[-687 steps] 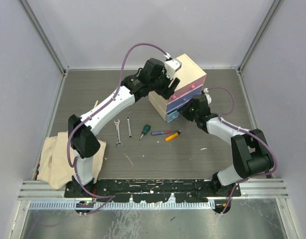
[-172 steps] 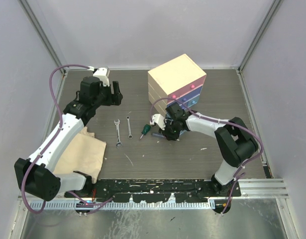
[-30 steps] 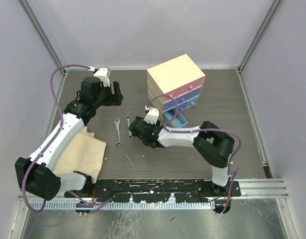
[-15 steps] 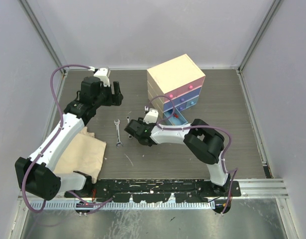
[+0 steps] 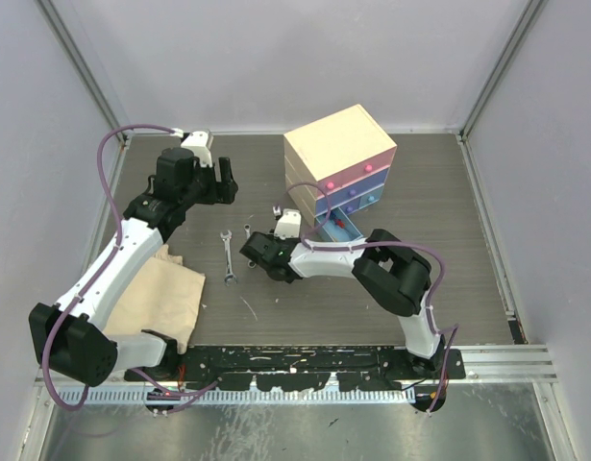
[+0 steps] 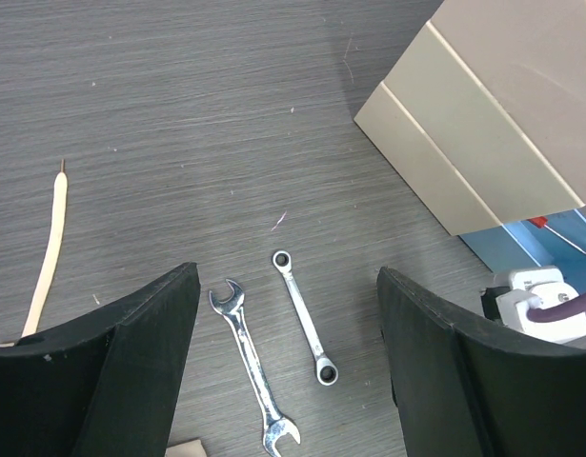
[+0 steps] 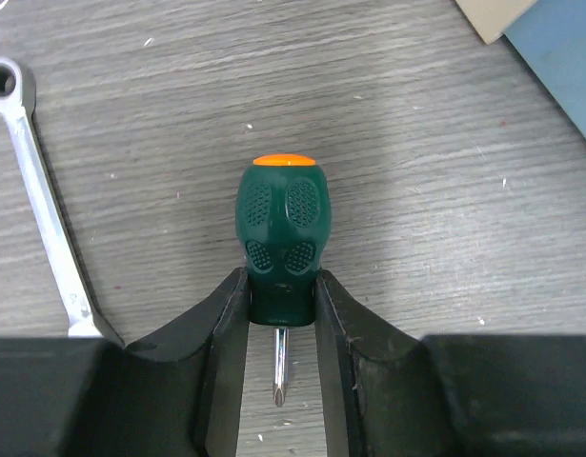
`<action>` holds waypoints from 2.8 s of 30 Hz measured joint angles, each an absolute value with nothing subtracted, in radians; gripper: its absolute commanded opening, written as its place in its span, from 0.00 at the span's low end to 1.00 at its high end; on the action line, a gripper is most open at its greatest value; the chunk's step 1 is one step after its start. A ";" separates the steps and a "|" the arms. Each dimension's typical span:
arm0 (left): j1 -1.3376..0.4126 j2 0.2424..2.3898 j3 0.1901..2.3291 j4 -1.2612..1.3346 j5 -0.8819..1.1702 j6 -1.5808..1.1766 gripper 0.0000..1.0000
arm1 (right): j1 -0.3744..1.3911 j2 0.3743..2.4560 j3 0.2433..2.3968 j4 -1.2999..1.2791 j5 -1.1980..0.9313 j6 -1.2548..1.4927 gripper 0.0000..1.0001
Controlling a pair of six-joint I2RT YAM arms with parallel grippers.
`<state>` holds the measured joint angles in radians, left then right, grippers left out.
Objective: Sort the tools into containers
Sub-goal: Pick up the screwdriver from the center of the board, then place the screwdriver in the drawer.
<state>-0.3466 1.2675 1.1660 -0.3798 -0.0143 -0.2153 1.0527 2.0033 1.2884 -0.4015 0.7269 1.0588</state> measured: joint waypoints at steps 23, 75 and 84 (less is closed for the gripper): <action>-0.347 1.267 1.166 -0.380 -0.015 -0.215 0.77 | 0.859 1.243 0.853 -0.221 0.258 0.279 0.18; -0.347 1.268 1.166 -0.380 -0.015 -0.211 0.77 | 0.495 1.403 0.830 -0.061 -0.001 0.016 0.55; -0.347 1.268 1.166 -0.380 -0.014 -0.211 0.77 | 0.495 1.124 0.748 -0.092 0.142 0.218 0.57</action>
<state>-0.3466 1.2682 1.1656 -0.3798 -0.0135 -0.2111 0.4950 1.1236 0.7479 -0.0917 0.1417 0.2176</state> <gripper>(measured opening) 0.767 0.565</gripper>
